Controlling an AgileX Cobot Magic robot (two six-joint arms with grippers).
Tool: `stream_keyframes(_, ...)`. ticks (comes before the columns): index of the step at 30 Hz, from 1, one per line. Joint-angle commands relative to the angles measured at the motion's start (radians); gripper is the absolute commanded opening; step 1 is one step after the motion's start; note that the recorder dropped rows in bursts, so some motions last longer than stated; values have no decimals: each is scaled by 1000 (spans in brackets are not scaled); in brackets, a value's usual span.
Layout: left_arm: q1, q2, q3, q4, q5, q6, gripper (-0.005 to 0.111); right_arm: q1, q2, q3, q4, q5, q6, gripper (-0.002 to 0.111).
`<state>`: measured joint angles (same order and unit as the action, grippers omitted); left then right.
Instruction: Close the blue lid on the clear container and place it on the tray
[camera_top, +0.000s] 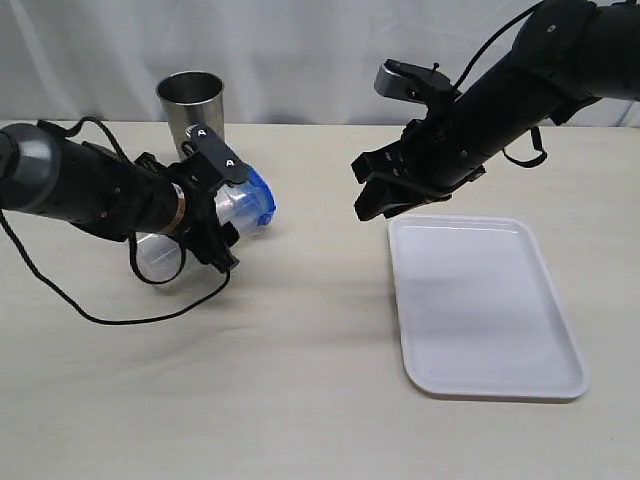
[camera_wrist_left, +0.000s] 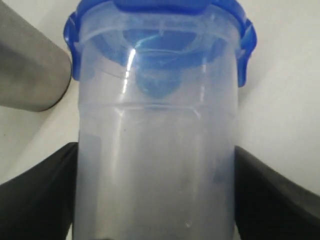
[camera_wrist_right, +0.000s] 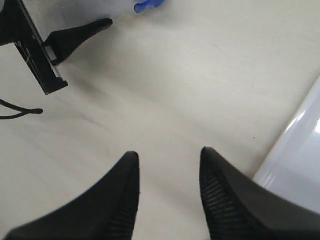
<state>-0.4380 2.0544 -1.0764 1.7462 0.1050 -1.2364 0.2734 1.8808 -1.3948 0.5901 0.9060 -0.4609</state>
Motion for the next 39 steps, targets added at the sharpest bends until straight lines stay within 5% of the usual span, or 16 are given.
stream_keyframes(1,-54,8,44,-6,127,68,0,-4,-6,2,-5,19,-3,38)
stream_keyframes(6,-86,7,49,-424,310,552,0,-4,-6,2,-5,26,1,38)
stream_keyframes(16,-86,-9,49,-1295,158,1371,0,-4,-6,2,-3,43,-13,38)
stream_keyframes(25,-86,-48,44,-2558,334,2732,0,-2,43,2,185,195,-140,38)
stream_keyframes(27,-86,-48,44,-2659,353,2838,0,11,67,2,206,216,-156,38)
stream_keyframes(39,-86,-48,46,-2647,356,2863,0,29,96,49,123,93,-101,38)
